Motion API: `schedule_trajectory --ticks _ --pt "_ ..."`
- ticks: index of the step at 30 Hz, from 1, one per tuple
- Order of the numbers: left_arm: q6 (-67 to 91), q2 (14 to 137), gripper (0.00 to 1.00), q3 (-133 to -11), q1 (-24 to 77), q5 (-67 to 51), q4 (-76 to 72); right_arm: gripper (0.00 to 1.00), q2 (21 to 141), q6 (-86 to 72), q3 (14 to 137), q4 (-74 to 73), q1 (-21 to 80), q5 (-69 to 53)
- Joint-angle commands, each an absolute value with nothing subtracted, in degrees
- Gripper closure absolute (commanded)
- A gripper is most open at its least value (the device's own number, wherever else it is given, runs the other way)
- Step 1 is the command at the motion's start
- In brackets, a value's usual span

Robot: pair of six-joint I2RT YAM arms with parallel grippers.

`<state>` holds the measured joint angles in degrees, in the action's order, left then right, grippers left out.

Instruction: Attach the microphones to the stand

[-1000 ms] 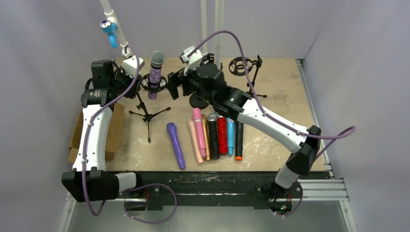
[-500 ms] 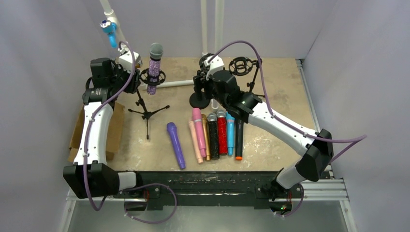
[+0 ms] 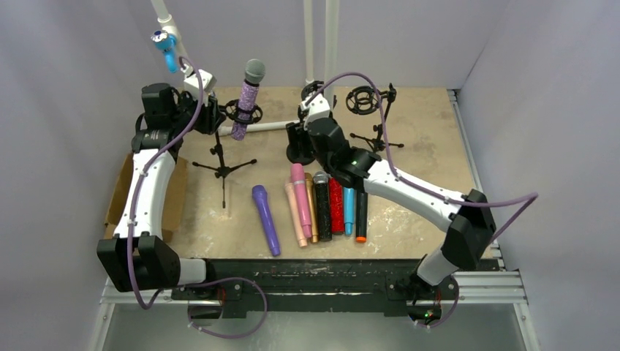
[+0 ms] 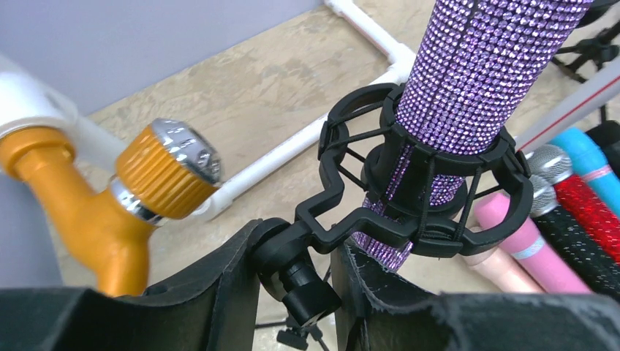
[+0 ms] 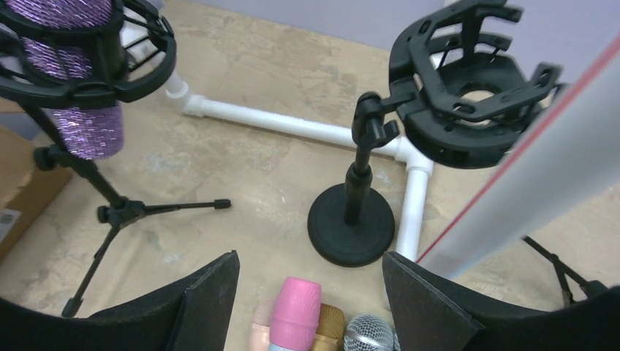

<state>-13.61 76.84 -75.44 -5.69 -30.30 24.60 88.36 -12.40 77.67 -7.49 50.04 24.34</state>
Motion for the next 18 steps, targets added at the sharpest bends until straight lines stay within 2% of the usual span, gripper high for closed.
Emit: schedule_trajectory --ticks 1,9,18 --pt "-9.26 77.25 0.94 -71.17 -3.65 -36.43 31.56 0.25 94.25 -14.15 79.95 -3.30 50.68 31.10" --pt "-10.90 70.36 0.94 -63.53 -3.83 -29.55 31.97 0.26 104.90 -13.11 87.36 -1.32 50.89 44.27" --pt "-13.21 67.41 0.94 -60.73 -4.29 -27.21 33.75 0.28 112.03 -4.83 89.19 11.68 50.81 48.30"
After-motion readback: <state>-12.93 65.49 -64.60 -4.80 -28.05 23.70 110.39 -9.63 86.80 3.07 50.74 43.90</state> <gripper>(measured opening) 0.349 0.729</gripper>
